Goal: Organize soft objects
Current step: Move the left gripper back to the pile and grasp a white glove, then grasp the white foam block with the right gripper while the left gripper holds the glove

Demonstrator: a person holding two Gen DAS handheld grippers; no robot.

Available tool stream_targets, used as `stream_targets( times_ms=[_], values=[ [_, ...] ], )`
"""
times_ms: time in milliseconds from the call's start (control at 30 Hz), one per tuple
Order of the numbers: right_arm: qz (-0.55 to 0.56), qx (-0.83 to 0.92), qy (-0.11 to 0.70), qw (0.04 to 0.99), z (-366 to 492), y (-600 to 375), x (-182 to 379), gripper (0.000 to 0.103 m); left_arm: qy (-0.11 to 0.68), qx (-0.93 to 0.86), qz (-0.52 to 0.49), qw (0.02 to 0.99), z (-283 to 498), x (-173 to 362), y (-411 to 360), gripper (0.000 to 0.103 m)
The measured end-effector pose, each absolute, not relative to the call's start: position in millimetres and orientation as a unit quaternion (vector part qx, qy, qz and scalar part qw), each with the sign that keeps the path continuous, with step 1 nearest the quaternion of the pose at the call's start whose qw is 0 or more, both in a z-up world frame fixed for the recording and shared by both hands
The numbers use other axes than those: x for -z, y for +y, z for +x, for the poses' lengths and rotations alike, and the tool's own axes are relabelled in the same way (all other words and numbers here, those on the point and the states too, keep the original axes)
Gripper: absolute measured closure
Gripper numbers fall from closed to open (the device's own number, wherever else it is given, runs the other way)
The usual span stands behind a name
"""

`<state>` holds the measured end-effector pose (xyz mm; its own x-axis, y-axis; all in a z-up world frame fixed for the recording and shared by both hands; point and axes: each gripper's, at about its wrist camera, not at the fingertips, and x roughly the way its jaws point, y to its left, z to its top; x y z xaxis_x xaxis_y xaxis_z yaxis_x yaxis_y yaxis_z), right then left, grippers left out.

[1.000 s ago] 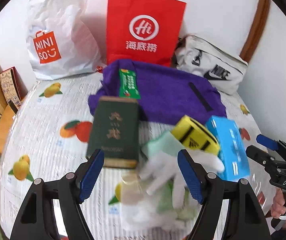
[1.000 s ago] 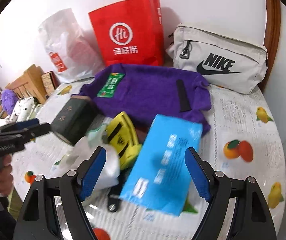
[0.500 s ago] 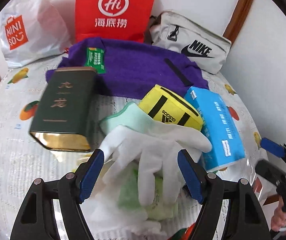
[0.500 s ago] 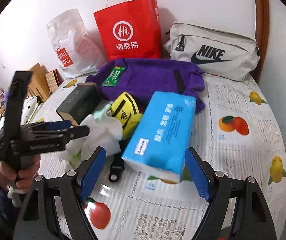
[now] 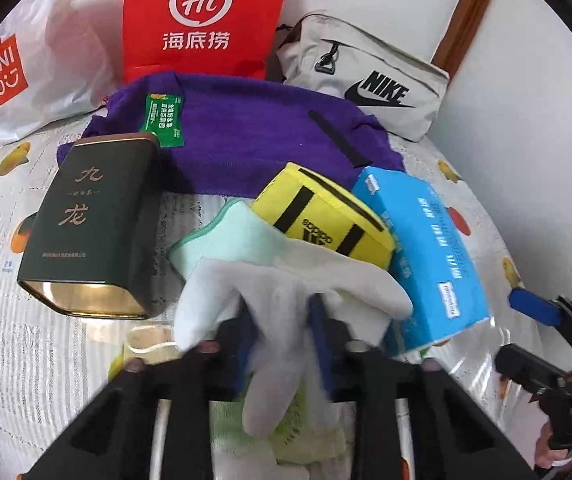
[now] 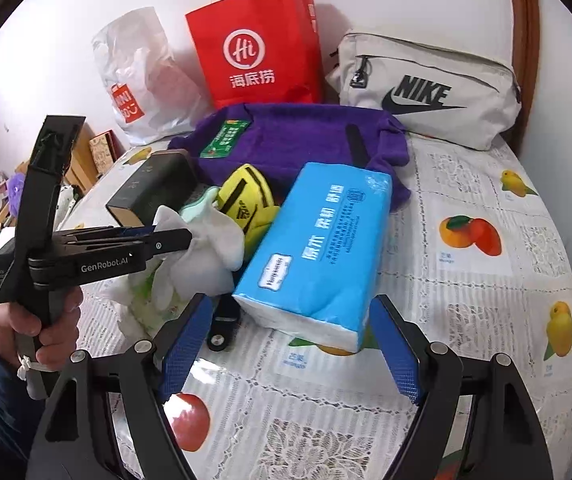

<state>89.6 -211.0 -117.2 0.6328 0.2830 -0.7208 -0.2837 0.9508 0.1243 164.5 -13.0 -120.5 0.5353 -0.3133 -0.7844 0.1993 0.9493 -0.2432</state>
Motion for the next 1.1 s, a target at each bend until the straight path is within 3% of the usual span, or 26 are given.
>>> stream_targets(
  times_ms=[167, 600, 1000, 1100],
  values=[
    [-0.009, -0.162, 0.394, 0.904, 86, -203, 114, 0.022, 0.447, 0.157, -0.059, 0.879, 153, 108, -10, 0.091],
    [-0.041, -0.211, 0.378, 0.901, 86, -159, 106, 0.022, 0.394, 0.13, -0.064, 0.907, 106, 60, 35, 0.091],
    [-0.095, -0.229, 0.414, 0.876, 138, -109, 141, 0.022, 0.41, 0.083, -0.094, 0.904, 97, 79, 83, 0.091],
    [-0.103, -0.22, 0.433, 0.868, 149, -101, 153, 0.028, 0.414, 0.084, -0.102, 0.901, 99, 84, 88, 0.091]
  ],
)
